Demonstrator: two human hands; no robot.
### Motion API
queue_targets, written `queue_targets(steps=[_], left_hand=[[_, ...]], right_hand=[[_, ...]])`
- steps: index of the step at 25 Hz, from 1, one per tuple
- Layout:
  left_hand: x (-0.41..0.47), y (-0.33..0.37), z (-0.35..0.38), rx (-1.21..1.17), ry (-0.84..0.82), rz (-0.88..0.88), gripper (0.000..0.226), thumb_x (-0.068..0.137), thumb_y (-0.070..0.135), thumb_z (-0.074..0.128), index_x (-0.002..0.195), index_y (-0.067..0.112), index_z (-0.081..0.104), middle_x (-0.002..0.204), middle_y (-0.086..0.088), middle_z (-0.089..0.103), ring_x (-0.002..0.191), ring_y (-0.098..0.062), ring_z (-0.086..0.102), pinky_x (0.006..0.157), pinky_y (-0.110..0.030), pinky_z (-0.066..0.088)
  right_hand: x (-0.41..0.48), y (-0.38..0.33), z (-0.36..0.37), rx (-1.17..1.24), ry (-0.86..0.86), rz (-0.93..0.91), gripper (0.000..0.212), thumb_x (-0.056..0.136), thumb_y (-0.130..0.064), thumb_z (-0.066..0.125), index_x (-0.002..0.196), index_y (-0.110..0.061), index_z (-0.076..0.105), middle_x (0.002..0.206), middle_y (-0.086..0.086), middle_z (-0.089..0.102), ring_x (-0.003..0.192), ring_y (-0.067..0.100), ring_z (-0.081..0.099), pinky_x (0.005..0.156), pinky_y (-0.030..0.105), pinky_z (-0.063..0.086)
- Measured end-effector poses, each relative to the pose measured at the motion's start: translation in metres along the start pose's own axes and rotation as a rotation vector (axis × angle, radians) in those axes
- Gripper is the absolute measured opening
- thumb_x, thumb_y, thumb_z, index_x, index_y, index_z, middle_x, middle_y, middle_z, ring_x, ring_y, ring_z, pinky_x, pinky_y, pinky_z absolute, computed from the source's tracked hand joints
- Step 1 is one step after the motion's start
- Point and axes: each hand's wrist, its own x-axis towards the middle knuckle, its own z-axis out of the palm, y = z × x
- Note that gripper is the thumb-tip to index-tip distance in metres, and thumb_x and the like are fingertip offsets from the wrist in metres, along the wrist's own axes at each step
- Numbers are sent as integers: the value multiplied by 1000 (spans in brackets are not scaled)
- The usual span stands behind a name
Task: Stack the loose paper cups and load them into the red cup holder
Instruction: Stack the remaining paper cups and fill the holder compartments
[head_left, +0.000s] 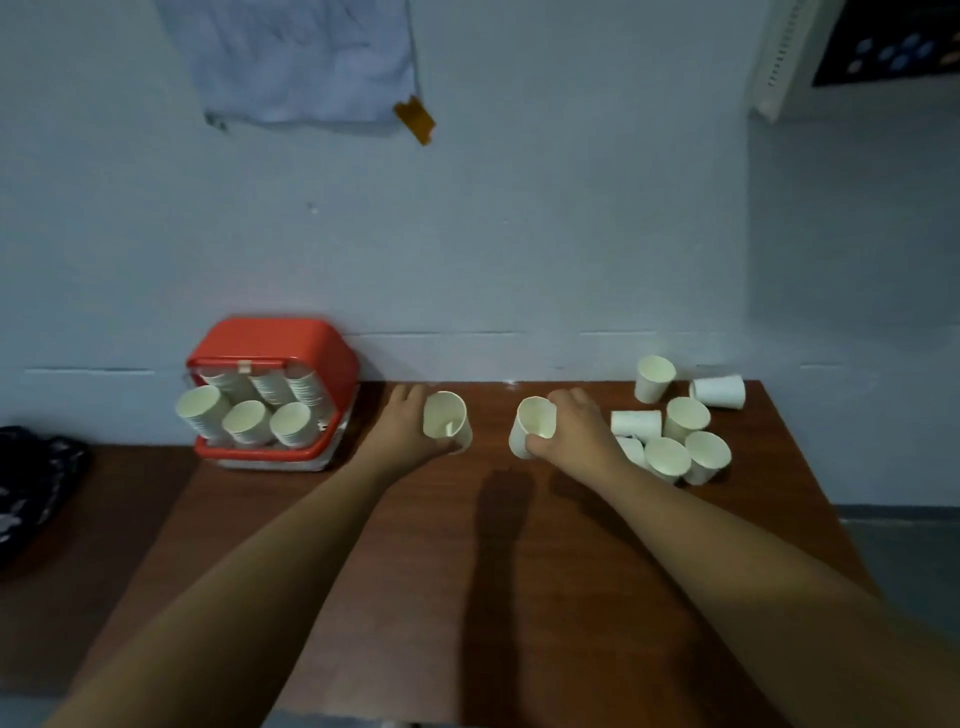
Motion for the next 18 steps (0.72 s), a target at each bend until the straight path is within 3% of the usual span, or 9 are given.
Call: queue_targets(steps=[4, 8, 18], left_hand=[[-10, -85, -85, -19, 169, -119, 74, 70, 27, 87, 132, 11, 50, 130, -9, 49, 120, -27, 49, 93, -30, 37], [-4, -171, -142, -40, 253, -184, 82, 69, 37, 88, 138, 21, 47, 136, -8, 46, 123, -28, 48, 101, -38, 41], [65, -318, -170, 37, 93, -221, 78, 75, 40, 83, 140, 20, 43, 139, -9, 40, 121, -30, 50, 94, -41, 47]], right_hand=[[29, -107, 36, 78, 14, -140, 64, 69, -40, 76, 123, -16, 53, 118, 2, 49, 107, 22, 51, 88, 36, 47], [62, -193, 91, 119, 4, -233, 60, 71, -36, 77, 123, -16, 54, 117, 2, 49, 107, 22, 52, 90, 37, 47], [134, -288, 230, 125, -130, -204, 57, 71, -29, 73, 123, -16, 54, 117, 4, 47, 109, 24, 50, 95, 35, 44]])
